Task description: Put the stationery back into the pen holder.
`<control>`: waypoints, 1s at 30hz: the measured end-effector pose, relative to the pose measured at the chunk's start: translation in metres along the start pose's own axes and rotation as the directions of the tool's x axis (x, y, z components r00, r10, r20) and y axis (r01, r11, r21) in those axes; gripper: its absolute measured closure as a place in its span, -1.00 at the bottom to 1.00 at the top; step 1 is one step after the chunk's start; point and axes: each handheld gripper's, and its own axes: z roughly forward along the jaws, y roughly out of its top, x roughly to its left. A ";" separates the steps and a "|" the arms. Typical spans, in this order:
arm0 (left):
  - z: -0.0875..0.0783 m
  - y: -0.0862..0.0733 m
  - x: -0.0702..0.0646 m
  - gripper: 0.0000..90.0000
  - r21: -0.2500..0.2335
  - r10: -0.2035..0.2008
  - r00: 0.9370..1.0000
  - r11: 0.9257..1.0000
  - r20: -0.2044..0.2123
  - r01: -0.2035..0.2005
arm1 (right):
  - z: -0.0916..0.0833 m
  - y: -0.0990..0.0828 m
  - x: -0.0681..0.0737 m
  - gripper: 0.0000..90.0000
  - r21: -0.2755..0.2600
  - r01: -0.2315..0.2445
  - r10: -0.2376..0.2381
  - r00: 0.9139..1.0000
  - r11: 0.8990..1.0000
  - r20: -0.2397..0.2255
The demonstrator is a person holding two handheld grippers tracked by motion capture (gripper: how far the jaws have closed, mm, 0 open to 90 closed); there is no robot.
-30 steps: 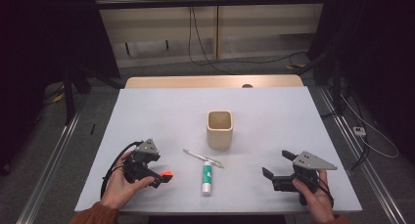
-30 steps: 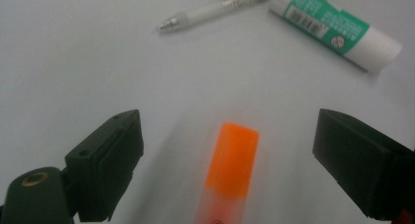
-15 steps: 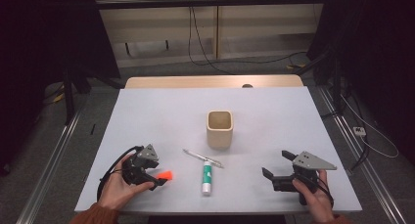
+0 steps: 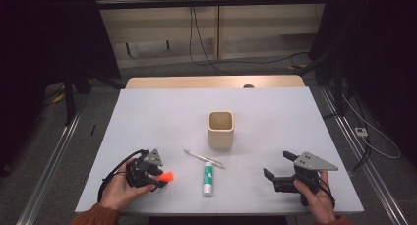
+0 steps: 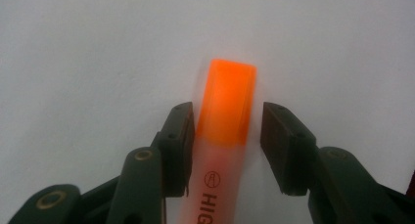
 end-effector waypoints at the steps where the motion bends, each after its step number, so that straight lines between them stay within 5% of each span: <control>1: 0.000 0.000 0.001 0.26 0.002 -0.007 1.000 1.000 0.005 0.007 | 0.000 0.000 0.000 -0.89 0.001 0.001 -0.001 1.000 1.000 0.000; 17: 0.000 0.003 0.001 0.49 0.024 -0.017 1.000 1.000 -0.011 0.018 | 0.000 0.000 0.000 -0.89 0.002 0.002 -0.002 1.000 1.000 -0.002; 25: -0.003 -0.003 0.005 0.49 -0.043 -0.055 0.998 0.998 -0.007 0.054 | 0.000 0.000 0.000 -0.89 0.001 0.002 -0.002 1.000 1.000 -0.002; 30: -0.008 -0.005 0.006 0.49 -0.148 -0.110 0.994 0.983 -0.001 0.108 | 0.000 0.000 0.000 -0.89 0.001 0.002 -0.002 1.000 1.000 -0.002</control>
